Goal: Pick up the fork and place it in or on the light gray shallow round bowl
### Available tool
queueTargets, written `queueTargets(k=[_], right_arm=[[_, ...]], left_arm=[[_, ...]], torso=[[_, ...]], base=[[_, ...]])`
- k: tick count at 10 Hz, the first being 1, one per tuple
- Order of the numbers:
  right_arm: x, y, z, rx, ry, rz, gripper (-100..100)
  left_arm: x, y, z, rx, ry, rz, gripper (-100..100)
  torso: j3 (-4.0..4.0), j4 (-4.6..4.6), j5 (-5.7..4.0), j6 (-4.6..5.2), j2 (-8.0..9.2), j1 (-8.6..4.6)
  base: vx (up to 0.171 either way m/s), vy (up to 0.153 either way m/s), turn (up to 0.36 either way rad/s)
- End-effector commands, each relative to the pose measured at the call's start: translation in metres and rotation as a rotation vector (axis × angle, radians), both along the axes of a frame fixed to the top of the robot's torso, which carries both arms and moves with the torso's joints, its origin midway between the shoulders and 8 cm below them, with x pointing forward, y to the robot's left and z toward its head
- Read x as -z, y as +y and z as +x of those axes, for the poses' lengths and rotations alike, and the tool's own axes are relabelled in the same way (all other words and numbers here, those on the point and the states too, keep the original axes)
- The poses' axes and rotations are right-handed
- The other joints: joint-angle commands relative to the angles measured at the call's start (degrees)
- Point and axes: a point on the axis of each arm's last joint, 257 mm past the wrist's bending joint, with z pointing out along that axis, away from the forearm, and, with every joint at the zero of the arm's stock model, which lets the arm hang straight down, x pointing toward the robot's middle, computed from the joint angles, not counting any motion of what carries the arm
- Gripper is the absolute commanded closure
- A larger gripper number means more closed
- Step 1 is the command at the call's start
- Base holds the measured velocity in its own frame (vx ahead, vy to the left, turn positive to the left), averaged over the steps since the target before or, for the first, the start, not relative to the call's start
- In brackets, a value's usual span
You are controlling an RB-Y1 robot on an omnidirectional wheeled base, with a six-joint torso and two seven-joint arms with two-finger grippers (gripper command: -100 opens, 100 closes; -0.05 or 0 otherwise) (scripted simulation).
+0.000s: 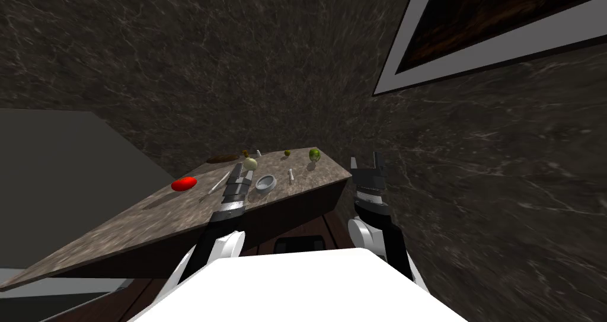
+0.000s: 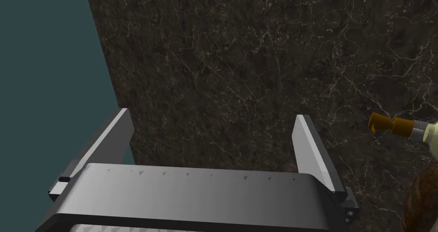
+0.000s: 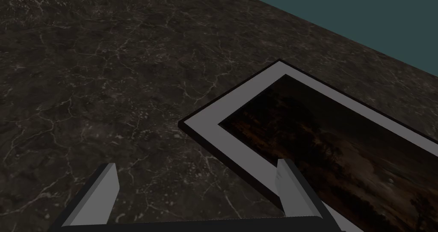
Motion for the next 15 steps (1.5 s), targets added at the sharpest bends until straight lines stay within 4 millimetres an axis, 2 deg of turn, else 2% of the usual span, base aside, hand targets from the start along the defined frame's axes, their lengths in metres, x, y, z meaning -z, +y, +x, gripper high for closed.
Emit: queueTargets(k=[1, 5, 8, 15], right_arm=[[0.0, 0.0, 0.0, 0.0, 0.0, 0.0, 0], [0.0, 0.0, 0.0, 0.0, 0.0, 0.0, 0], [0.0, 0.0, 0.0, 0.0, 0.0, 0.0, 0], [0.0, 0.0, 0.0, 0.0, 0.0, 0.0, 0]], left_arm=[[0.004, -0.001, 0.002, 0.013, 0.019, 0.021, -100], [0.025, 0.002, 0.014, 0.048, 0.106, 0.085, -100], [0.046, 0.012, 0.025, 0.062, 0.195, 0.138, -100], [0.093, 0.058, 0.05, 0.041, 0.425, 0.256, -100]], torso=[[0.0, 0.0, 0.0, 0.0, 0.0, 0.0], [0.0, 0.0, -0.04, 0.01, 0.01, -0.18], [0.03, 0.01, -0.07, 0.01, 0.06, -0.3], [0.03, 0.01, -0.08, 0.01, 0.06, -0.34]], base=[[-0.002, -0.017, -0.046], [-0.004, -0.048, -0.067], [-0.015, -0.084, -0.093], [-0.008, -0.103, -0.12]])
